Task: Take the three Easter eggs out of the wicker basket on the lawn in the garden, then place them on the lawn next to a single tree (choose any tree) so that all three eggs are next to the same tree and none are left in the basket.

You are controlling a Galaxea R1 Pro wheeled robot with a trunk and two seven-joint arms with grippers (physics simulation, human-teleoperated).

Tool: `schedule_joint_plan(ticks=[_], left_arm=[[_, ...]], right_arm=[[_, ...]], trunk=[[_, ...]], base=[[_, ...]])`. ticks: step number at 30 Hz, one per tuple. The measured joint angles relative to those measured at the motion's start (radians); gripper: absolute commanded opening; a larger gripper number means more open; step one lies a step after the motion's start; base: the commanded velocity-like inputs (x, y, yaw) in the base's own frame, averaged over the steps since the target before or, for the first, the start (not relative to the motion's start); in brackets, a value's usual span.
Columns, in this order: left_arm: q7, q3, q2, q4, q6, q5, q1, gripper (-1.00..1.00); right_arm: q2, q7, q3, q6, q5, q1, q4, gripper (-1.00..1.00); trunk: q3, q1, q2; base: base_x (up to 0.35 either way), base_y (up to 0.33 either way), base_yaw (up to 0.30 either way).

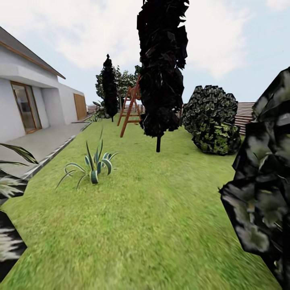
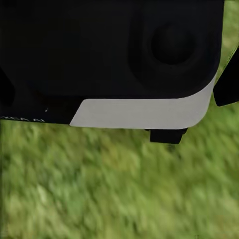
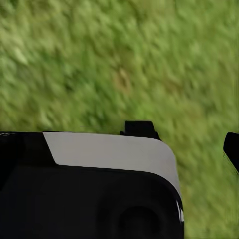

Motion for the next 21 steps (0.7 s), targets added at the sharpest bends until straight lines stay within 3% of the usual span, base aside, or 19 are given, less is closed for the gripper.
schedule_joint_plan(ticks=[21], left_arm=[[0.000, 0.000, 0.000, 0.000, 0.000, 0.000, 0.000, 1.00]], right_arm=[[0.001, 0.000, 0.000, 0.000, 0.000, 0.000, 0.000, 1.00]], trunk=[[0.000, 0.000, 0.000]], base=[[0.327, 0.000, 0.000]])
